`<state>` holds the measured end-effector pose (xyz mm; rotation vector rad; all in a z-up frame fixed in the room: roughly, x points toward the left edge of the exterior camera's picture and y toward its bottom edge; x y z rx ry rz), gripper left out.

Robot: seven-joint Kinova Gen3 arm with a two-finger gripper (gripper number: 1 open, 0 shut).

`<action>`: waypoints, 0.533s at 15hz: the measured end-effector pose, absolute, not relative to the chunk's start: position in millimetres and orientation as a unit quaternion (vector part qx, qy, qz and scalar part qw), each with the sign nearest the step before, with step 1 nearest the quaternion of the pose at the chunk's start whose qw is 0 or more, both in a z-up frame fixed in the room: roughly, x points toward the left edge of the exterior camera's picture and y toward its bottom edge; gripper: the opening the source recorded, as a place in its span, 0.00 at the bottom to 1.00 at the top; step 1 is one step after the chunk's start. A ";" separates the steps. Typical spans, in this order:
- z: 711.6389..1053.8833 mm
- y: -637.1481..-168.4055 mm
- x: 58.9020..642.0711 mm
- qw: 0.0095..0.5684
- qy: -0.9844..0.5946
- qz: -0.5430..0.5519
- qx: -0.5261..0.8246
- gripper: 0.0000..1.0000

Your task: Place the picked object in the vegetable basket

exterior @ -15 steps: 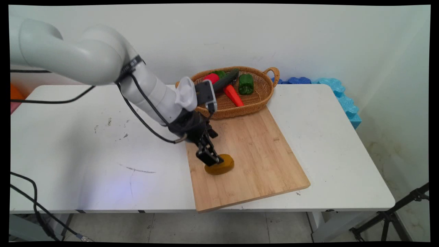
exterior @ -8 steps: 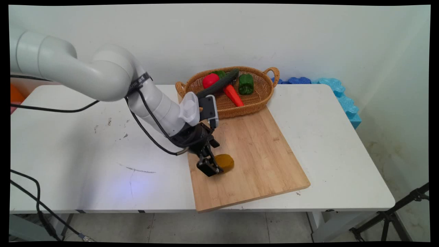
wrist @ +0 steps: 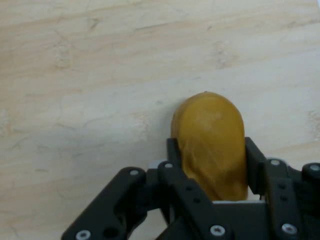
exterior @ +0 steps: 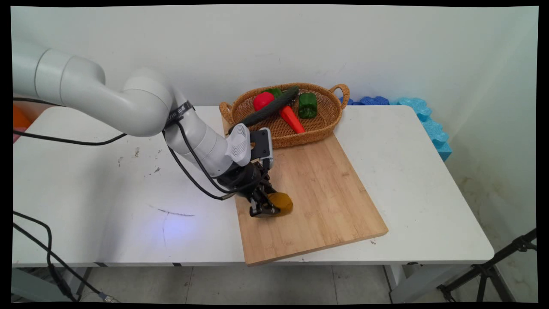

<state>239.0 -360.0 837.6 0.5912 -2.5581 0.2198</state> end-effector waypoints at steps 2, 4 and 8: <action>837.1 -361.2 240.0 0.251 -0.941 0.081 0.211 0.00; 841.8 -364.1 242.6 0.252 -0.942 0.086 0.206 0.00; 871.4 -370.5 253.6 0.263 -0.938 0.097 0.205 0.00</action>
